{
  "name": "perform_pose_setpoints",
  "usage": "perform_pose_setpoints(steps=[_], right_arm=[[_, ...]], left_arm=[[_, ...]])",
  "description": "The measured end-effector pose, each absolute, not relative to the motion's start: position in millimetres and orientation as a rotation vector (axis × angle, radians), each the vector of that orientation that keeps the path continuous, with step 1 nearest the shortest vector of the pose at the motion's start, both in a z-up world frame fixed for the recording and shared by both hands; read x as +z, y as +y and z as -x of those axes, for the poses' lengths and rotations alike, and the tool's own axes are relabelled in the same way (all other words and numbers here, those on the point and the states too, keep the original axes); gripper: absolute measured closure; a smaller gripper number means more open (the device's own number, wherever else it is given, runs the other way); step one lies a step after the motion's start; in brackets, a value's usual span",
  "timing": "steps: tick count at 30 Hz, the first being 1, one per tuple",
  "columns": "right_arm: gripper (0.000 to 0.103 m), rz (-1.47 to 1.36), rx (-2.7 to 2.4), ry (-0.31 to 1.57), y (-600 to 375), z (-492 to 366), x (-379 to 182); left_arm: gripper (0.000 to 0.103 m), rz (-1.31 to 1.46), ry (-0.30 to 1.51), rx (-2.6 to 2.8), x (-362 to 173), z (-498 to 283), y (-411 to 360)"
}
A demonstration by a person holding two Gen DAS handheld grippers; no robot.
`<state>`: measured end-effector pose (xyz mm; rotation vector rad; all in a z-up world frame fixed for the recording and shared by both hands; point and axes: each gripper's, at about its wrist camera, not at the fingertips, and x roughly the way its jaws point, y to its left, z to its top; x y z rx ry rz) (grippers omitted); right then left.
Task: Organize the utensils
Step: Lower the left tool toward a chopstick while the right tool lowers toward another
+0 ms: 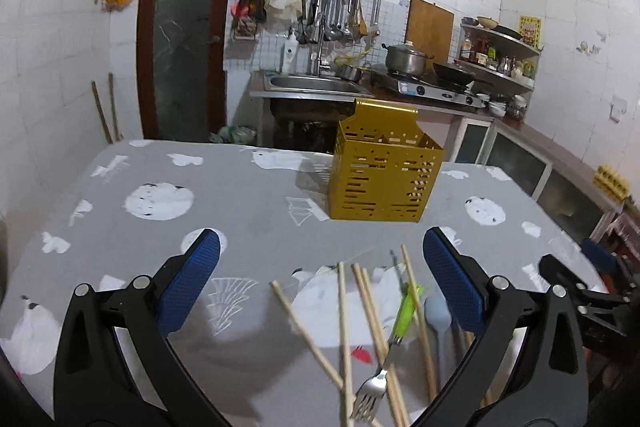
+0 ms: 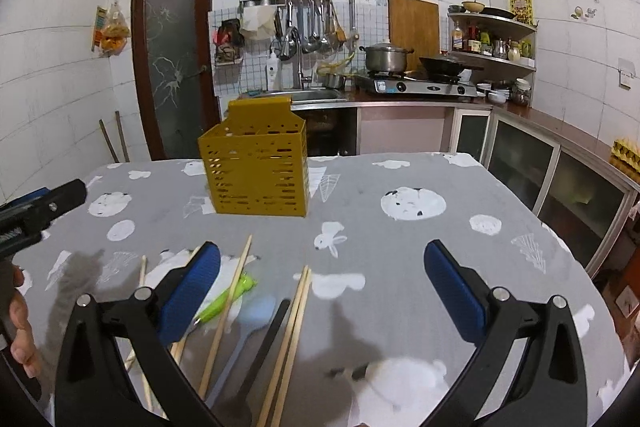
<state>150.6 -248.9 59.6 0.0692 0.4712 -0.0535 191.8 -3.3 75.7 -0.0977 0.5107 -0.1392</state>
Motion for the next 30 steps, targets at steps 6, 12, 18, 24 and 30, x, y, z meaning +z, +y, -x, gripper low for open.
perform_pose_setpoints(steps=[6, 12, 18, 24, 30], right_arm=[[0.004, -0.102, -0.059, 0.532, -255, -191, 49], [0.004, -0.094, -0.067, 0.602, -255, -218, 24], [0.004, -0.104, -0.104, 0.701, -264, -238, -8], [0.018, -0.074, -0.129, 0.76, -267, -250, -23], [0.032, -0.078, -0.109, 0.811, -265, -256, -38]], left_arm=[[0.005, 0.094, 0.607, -0.123, 56, -226, -5], [0.005, 0.054, 0.692, -0.072, 18, -250, -5], [0.01, 0.07, 0.771, -0.074, -8, -265, 0], [0.029, 0.099, 0.878, -0.074, -34, -278, 8], [0.039, 0.079, 0.922, -0.056, -46, -282, 6]])
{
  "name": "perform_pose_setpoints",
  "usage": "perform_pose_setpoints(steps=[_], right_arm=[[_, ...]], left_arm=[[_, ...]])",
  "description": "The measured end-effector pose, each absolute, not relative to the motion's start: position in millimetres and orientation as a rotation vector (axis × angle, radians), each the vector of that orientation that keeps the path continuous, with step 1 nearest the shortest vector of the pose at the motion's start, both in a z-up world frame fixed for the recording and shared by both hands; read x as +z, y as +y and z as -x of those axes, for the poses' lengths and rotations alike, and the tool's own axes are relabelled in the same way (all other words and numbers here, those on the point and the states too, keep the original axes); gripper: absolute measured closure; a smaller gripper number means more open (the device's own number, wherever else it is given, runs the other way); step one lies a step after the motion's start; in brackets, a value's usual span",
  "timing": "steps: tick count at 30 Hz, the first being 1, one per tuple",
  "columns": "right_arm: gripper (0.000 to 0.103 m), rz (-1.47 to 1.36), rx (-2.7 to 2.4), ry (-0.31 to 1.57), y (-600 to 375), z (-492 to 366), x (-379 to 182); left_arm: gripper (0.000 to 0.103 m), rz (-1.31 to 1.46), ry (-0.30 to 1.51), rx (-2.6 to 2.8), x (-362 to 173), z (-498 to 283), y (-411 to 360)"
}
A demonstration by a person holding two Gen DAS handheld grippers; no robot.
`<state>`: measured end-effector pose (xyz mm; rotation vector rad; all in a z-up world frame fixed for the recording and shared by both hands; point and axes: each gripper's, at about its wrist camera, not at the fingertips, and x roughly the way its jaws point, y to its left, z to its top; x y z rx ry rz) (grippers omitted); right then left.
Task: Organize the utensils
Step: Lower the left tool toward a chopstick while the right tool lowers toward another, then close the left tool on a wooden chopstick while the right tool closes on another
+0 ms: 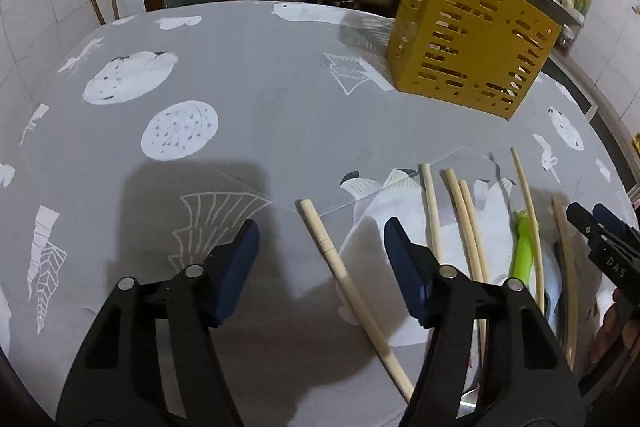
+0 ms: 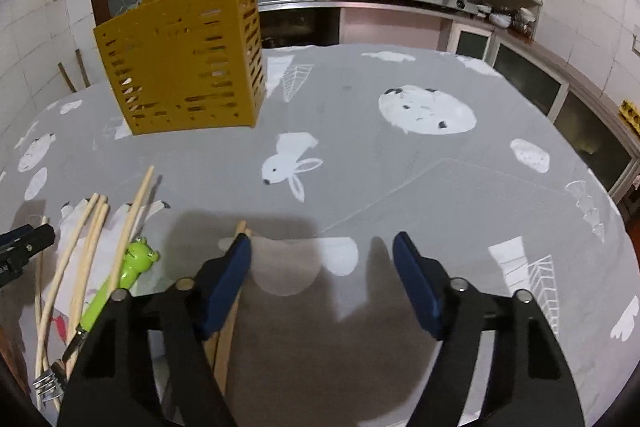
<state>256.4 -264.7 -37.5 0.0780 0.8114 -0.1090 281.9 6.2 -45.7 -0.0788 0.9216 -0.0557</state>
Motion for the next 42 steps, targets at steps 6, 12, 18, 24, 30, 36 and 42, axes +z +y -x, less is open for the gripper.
perform_pose_setpoints(steps=[6, 12, 18, 24, 30, 36, 42], right_arm=[[0.038, -0.068, -0.07, 0.812, -256, -258, -37], [0.043, -0.09, -0.07, 0.846, -259, -258, -43], [0.043, -0.107, -0.06, 0.871, -257, -258, -47], [0.054, -0.083, -0.081, 0.889, -247, -256, -48], [0.089, -0.098, -0.062, 0.898, -241, -264, -45], [0.091, -0.136, -0.047, 0.892, -246, -263, -47], [0.091, -0.136, -0.055, 0.905, -244, -266, -47]], left_arm=[[0.039, 0.077, 0.924, -0.062, -45, -282, 5], [0.039, 0.076, 0.925, -0.062, -46, -282, 6], [0.039, 0.066, 0.922, -0.053, -48, -282, 4], [0.039, 0.076, 0.922, -0.041, -48, -281, 3], [0.063, 0.092, 0.944, -0.029, -46, -281, -2], [0.071, 0.119, 0.976, -0.018, -47, -284, 1], [0.078, 0.034, 0.971, -0.006, -49, -287, -11]])
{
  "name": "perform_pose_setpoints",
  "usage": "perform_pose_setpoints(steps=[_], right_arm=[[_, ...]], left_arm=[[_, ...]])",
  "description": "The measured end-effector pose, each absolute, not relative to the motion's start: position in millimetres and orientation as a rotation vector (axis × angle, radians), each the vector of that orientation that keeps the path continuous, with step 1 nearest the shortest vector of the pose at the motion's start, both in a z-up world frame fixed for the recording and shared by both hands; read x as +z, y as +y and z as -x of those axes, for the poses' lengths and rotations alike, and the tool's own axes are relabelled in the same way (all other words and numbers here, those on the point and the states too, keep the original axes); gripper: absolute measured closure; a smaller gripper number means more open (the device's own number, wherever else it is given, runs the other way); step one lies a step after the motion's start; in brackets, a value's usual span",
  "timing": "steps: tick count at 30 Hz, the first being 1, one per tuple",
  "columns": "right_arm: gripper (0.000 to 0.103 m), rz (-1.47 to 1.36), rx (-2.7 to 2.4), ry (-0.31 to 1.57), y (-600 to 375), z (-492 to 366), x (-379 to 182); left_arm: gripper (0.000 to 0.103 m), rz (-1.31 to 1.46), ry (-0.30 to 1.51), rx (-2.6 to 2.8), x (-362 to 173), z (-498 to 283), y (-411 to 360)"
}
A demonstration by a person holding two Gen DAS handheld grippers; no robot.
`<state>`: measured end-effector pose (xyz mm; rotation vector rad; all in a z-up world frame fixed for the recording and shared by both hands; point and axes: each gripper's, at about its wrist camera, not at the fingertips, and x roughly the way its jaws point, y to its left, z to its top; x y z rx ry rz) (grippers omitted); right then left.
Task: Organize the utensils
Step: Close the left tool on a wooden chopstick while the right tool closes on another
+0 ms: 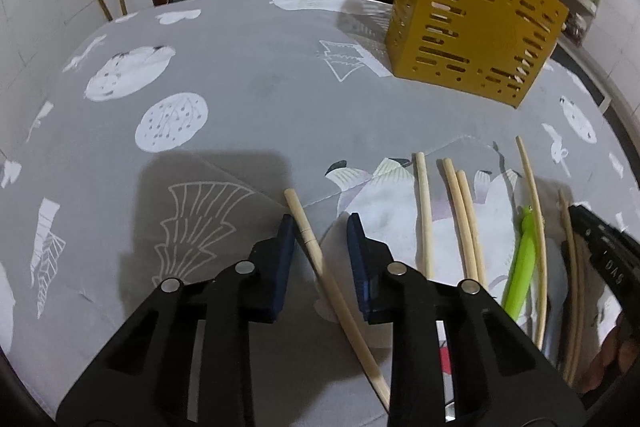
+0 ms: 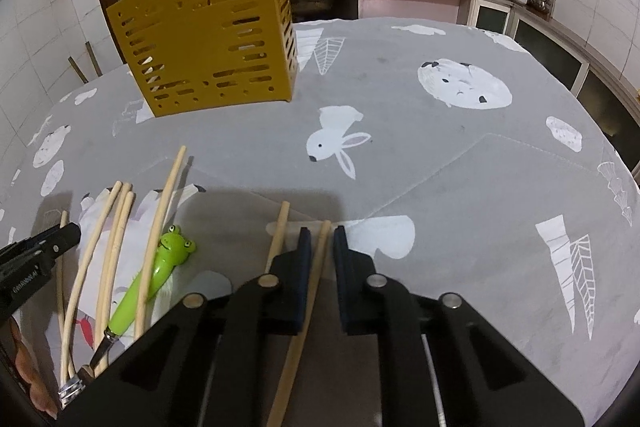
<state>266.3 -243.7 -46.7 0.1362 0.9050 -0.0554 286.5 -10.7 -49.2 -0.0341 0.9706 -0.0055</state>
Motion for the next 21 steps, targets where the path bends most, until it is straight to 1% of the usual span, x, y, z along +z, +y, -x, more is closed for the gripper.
perform_pose_setpoints(steps=[2, 4, 5, 14, 19, 21], right_arm=[[0.091, -0.141, -0.061, 0.916, -244, -269, -46], [0.091, -0.137, -0.069, 0.925, -244, -271, -45], [0.092, -0.135, -0.071, 0.928, -243, -271, -45], [0.097, -0.182, -0.071, 0.971, -246, -282, -43], [0.097, -0.2, -0.065, 0.923, -248, -275, -35], [0.097, -0.194, -0.068, 0.889, -248, -269, -27]], left_arm=[[0.08, 0.016, 0.969, -0.008, -49, -288, -13], [0.085, 0.011, 0.97, -0.014, -48, -289, -14], [0.091, 0.009, 0.969, -0.019, -48, -290, -15], [0.093, -0.024, 0.952, -0.048, -48, -297, -23], [0.098, -0.003, 0.946, -0.082, -43, -298, -21], [0.098, -0.001, 0.921, -0.086, -37, -296, -20]])
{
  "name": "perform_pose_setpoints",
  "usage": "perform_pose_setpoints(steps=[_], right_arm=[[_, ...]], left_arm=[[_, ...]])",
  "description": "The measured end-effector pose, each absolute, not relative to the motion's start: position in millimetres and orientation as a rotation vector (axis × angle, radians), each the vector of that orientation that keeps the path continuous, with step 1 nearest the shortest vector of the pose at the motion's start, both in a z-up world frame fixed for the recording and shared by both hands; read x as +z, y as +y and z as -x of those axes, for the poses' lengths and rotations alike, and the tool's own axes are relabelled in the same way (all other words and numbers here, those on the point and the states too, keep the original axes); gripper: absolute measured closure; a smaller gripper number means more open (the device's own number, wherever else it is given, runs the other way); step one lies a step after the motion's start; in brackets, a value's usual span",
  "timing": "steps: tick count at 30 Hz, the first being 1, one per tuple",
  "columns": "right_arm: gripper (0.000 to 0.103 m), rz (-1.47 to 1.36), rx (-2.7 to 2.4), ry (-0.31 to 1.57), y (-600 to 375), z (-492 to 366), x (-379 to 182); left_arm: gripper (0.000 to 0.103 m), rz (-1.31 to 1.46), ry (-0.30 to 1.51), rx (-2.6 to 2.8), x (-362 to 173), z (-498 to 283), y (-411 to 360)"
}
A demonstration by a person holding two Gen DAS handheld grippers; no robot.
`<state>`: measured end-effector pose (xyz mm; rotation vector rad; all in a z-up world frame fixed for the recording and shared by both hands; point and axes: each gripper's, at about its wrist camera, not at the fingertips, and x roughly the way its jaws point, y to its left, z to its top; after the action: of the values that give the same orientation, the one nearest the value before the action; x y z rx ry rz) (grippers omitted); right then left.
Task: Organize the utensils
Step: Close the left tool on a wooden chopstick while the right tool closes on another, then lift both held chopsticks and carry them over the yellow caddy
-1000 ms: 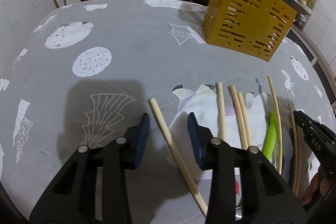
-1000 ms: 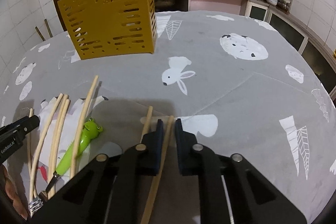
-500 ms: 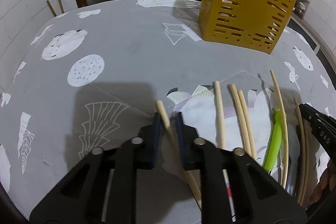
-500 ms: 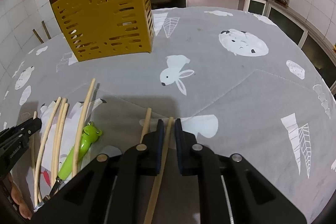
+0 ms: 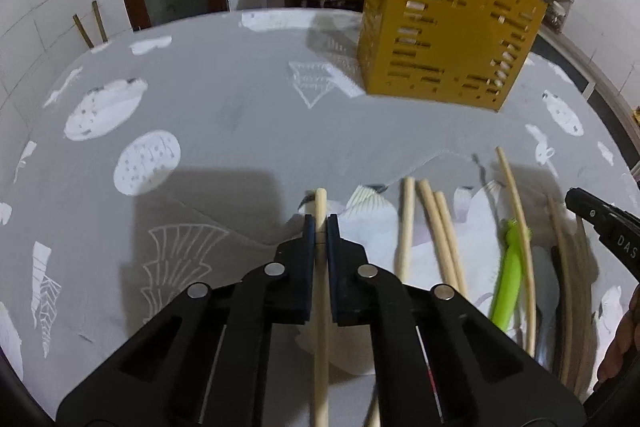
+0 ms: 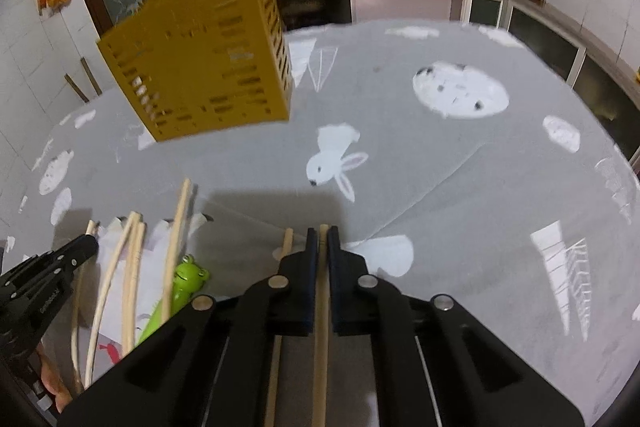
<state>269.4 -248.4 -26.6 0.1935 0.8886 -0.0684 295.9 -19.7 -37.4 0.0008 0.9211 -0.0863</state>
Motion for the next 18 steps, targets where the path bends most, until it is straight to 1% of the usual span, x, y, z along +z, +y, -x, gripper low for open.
perform_pose_setpoints(steps=[8, 14, 18], right_arm=[[0.098, -0.208, -0.054, 0.733, -256, -246, 11], [0.098, -0.228, -0.05, 0.624, -264, -234, 33], [0.098, -0.216, -0.042, 0.563, -261, -226, 43]], left_arm=[[0.098, 0.005, 0.731, -0.101, 10, -271, -18], [0.098, 0.076, 0.652, -0.115, 38, -260, -4], [0.098, 0.062, 0.609, -0.114, 48, -252, -2]])
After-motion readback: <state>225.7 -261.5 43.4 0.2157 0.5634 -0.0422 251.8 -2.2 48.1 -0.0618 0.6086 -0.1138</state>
